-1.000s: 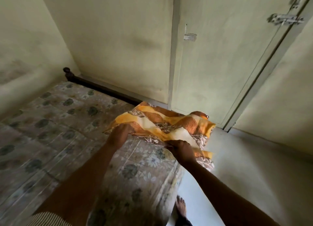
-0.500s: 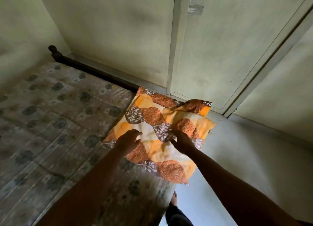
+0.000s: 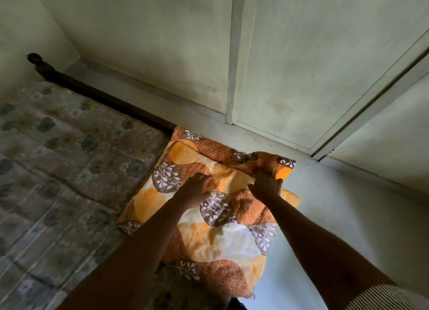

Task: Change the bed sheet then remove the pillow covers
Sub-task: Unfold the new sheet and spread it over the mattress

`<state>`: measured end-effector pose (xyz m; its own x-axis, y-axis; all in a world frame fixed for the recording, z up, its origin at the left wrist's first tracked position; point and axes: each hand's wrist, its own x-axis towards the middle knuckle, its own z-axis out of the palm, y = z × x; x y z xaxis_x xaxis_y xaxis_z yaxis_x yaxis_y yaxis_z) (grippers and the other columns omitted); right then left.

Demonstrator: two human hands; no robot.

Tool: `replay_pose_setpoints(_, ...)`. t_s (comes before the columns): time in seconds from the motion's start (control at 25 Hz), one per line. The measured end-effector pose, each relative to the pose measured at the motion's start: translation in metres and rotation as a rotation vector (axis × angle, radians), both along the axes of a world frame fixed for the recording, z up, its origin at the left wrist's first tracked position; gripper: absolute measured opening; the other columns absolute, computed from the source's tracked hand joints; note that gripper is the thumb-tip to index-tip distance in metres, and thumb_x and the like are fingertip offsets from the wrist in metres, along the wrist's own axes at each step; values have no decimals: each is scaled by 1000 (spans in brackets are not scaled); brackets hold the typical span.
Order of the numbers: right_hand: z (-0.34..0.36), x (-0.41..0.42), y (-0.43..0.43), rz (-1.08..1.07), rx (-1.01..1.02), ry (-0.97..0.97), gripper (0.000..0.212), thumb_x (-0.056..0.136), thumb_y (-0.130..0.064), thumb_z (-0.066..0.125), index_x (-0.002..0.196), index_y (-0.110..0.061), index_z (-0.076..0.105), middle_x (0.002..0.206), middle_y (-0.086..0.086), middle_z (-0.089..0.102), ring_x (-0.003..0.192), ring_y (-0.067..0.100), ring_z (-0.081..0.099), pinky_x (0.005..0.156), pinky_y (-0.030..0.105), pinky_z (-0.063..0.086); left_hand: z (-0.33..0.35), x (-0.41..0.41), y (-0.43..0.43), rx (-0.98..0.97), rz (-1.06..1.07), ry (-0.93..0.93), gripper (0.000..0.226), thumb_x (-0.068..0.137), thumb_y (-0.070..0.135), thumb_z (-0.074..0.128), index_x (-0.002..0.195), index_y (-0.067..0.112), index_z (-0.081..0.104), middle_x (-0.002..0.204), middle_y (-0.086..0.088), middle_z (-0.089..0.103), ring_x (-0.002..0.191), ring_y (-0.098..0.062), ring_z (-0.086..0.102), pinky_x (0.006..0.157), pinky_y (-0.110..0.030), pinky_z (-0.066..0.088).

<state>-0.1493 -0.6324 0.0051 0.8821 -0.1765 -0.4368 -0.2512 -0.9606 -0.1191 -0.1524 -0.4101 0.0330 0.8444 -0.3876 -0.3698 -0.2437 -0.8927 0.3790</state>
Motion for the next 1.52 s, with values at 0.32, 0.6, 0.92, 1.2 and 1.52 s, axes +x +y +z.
replay_pose_setpoints(0.32,42,-63,37,498,341,18,32,91,-37,53,114,-19,67,122,15,60,105,30,59,77,29,43,23,7,-2,419,-642,-407,28,49,22,86,74,28,76,84,3,74,89,-16,69,81,-43,54)
replay_pose_setpoints(0.6,52,-171,99,447,432,-77,31,92,-35,55,114,-17,67,108,6,68,92,21,64,69,22,41,31,-109,93,272,-360,-253,29,73,10,40,59,11,66,51,4,56,42,-2,55,38,-14,43)
replay_pose_setpoints(0.92,45,-372,231,342,511,-121,31,92,-36,54,121,-28,62,120,3,66,107,23,61,85,28,46,9,-323,238,331,-315,-198,30,40,24,87,62,17,69,53,1,62,42,-14,60,36,-19,42)
replay_pose_setpoints(1.2,20,-434,248,246,548,-44,32,92,-24,55,123,-23,59,122,3,61,107,19,59,90,28,45,-5,-386,256,152,-268,-236,23,77,18,49,78,16,71,79,-1,70,77,-17,66,62,-23,55)
replay_pose_setpoints(1.52,-5,-328,183,-27,459,-110,39,91,-21,56,129,-17,54,132,9,55,116,23,55,96,28,41,13,-313,199,136,-37,-86,42,95,30,49,136,20,44,139,-2,43,128,-21,40,101,-35,39)
